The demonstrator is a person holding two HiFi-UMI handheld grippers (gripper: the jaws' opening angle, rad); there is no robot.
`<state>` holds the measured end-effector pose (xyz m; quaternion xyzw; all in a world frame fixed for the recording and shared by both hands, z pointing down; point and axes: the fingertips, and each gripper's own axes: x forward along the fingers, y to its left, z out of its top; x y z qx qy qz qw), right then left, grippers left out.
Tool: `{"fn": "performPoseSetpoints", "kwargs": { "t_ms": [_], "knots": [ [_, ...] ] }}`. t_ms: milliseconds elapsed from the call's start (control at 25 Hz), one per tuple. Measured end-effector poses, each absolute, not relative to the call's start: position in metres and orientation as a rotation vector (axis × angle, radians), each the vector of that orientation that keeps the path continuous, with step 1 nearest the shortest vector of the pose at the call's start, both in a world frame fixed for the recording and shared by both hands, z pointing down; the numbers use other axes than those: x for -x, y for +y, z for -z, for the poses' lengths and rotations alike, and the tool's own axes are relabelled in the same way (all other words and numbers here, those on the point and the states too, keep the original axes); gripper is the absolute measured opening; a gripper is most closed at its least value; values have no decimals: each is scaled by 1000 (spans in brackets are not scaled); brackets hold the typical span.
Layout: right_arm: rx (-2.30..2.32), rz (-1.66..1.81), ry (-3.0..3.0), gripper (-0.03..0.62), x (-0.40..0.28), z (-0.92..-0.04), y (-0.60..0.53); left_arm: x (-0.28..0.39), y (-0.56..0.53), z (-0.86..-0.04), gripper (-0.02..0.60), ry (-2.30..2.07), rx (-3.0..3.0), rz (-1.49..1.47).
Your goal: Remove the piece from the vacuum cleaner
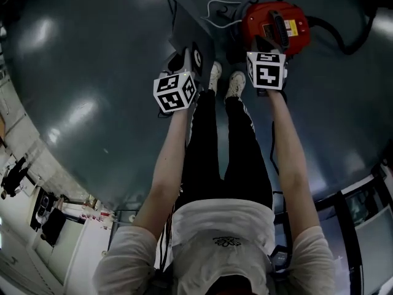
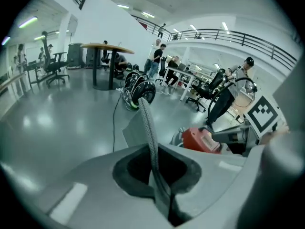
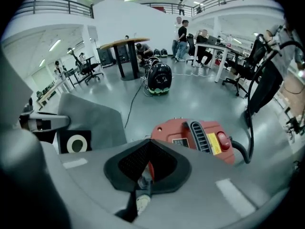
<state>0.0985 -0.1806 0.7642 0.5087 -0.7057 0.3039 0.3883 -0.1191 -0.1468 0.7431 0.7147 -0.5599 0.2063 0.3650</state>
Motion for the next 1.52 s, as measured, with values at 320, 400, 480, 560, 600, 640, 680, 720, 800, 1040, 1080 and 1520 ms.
{"fn": "performPoseSetpoints", "kwargs": {
  "t_ms": [320,400,480,560,600,640,680,720,800,1040,1080,1520],
  "knots": [
    [-1403,-613,-1994,23,-60,-544,-191,121,-177,-542,17,-1514,-1953,-264],
    [-1474,-504,-2063,23,-57,-475,-227,118,-211,-485,17,-1531,-2039,-185],
    [-1537,-426,-2144,23,-53,-407,-252,118,-236,-424,17,-1551,-2119,-74],
    [-1581,-381,-2242,23,-47,-346,-261,119,-247,-363,17,-1571,-2189,43],
    [-1597,-356,-2287,23,-44,-322,-261,119,-248,-338,17,-1576,-2227,89],
    [-1610,-322,-2322,23,-42,-303,-258,119,-247,-317,17,-1578,-2266,122],
    [-1619,-278,-2343,23,-41,-289,-254,119,-247,-301,17,-1582,-2304,143],
    [-1625,-225,-2354,23,-40,-279,-252,119,-248,-289,17,-1592,-2336,155],
    [-1634,-125,-2364,23,-37,-263,-252,123,-254,-266,17,-1621,-2369,188],
    [-1680,-89,-2428,23,-37,-234,-238,118,-247,-204,17,-1669,-2477,249],
    [-1685,-74,-2432,23,-38,-232,-236,114,-245,-197,18,-1672,-2497,254],
    [-1661,34,-2473,23,-35,-211,-228,91,-241,-167,18,-1639,-2603,319]
  ]
}}
